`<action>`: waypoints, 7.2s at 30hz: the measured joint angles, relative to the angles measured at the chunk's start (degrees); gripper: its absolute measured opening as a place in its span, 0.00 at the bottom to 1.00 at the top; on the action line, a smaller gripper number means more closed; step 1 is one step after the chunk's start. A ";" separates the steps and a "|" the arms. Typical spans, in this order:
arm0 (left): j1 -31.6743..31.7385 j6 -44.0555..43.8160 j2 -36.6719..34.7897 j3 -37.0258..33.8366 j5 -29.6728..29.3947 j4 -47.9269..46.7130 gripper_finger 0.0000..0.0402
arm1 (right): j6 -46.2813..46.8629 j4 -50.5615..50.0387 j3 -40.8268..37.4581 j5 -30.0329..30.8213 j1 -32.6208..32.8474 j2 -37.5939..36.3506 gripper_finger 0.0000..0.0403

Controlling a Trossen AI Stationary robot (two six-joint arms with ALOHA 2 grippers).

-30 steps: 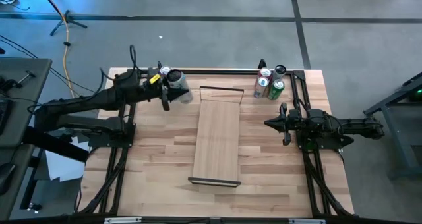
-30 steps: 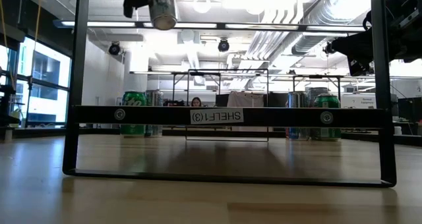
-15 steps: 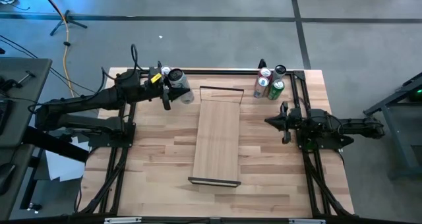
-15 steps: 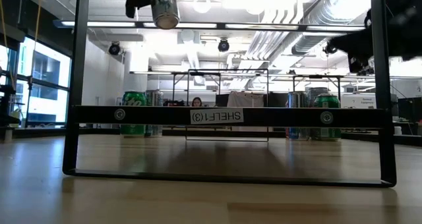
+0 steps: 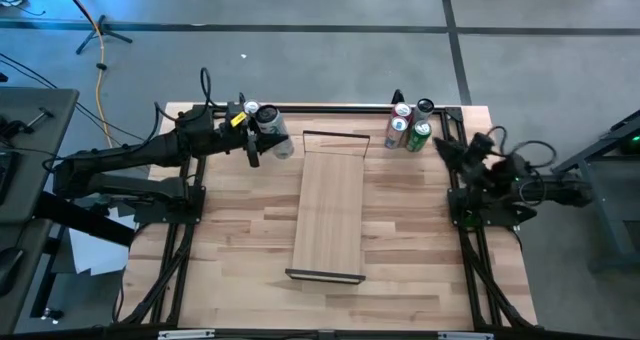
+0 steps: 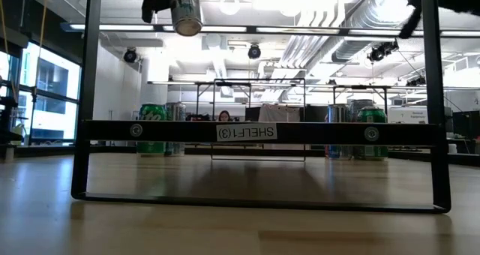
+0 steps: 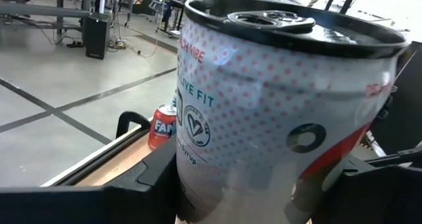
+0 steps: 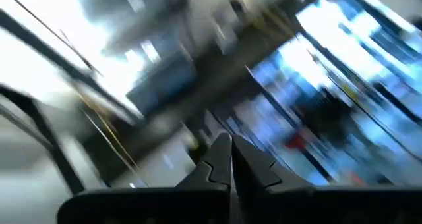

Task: Place canned beverage on shelf
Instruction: Put the left white-pink soda can on the shelf

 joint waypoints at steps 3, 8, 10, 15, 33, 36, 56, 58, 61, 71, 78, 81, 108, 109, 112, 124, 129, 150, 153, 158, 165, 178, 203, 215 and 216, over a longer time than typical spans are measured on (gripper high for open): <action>-0.01 -0.02 1.08 0.09 2.74 0.54 0.48 | -0.28 -7.58 6.84 -0.14 -0.06 9.42 0.04; -0.74 0.07 3.77 0.09 6.10 0.71 0.48 | -0.43 -17.11 18.89 -5.83 -1.44 24.15 0.25; -1.24 0.70 4.89 0.09 6.14 0.59 0.48 | -0.48 -21.18 23.39 -6.86 -2.27 29.25 0.36; -1.78 1.50 7.16 0.09 7.86 6.55 0.48 | -1.06 -30.12 35.02 -10.11 -4.41 41.21 0.64; -1.86 1.55 10.29 0.09 10.57 17.51 0.48 | -21.04 -37.01 62.87 -20.79 -5.22 73.43 0.82; -1.87 1.55 10.41 0.09 10.58 17.55 0.48 | -21.07 -34.93 65.03 -21.27 -5.22 76.27 0.82; -2.28 4.40 14.16 3.28 11.55 17.19 0.49 | -22.83 -34.09 69.14 -22.96 -5.62 81.27 0.65; -2.28 4.12 14.16 3.28 11.53 17.06 0.50 | -23.17 -34.20 69.14 -22.87 -5.60 81.27 0.58; -2.26 4.26 14.16 3.28 11.51 17.06 0.52 | -23.53 -34.22 69.14 -22.89 -5.65 81.27 0.58; -1.88 4.51 12.30 3.39 10.66 11.78 0.67 | -25.36 -40.02 69.14 -23.06 -6.54 78.91 0.58; 0.79 6.94 4.32 3.43 8.52 -3.82 0.68 | -28.17 -53.09 68.32 -22.27 -8.31 71.11 0.58; 1.31 5.89 1.82 3.41 6.10 -11.10 0.68 | -27.02 -53.20 63.28 -20.35 -8.43 65.67 0.58; 1.13 -4.92 10.14 3.26 1.43 5.54 0.69 | -14.75 17.15 13.77 8.72 1.18 70.47 0.58; 1.11 -5.32 10.16 3.26 1.35 5.53 0.69 | -14.67 18.78 14.20 8.72 0.79 72.69 0.58; 1.13 -6.04 10.14 3.26 1.12 5.56 0.69 | -14.62 21.40 15.77 8.58 -0.09 79.10 0.58; 1.13 -6.56 10.14 3.26 0.95 5.53 0.69 | -20.91 25.94 30.46 8.00 -1.36 95.79 0.58; 1.13 -6.56 10.12 3.26 0.97 5.39 0.69 | -21.07 25.18 34.61 8.02 -1.53 100.41 0.58; 1.13 -6.56 10.12 3.26 1.17 5.03 0.69 | -21.68 18.02 39.48 7.68 -4.04 102.91 0.62; 1.13 -6.56 10.12 3.26 1.18 5.05 0.69 | -21.19 17.88 39.48 7.64 -4.04 102.91 0.63; 1.13 -6.61 10.12 3.26 1.17 5.05 0.69 | -23.32 17.80 39.45 7.52 -4.02 102.89 0.63; 1.13 -6.69 10.12 3.26 1.18 5.05 0.69 | -23.37 17.89 39.39 7.68 -4.04 102.89 0.63; 1.13 -8.05 10.12 3.26 1.19 5.05 0.69 | -20.97 17.63 39.34 7.75 -4.03 102.89 0.63; 1.45 -7.84 9.14 3.19 1.35 2.99 0.69 | -20.87 14.16 39.15 6.76 -3.23 101.34 0.87; 4.98 -4.27 1.44 3.19 0.93 -2.88 0.69 | -22.19 -19.29 38.58 5.13 -3.13 88.87 0.89; 5.13 -3.68 1.20 3.19 0.91 -3.11 0.69 | -22.73 -21.90 38.58 4.36 -3.13 87.77 0.89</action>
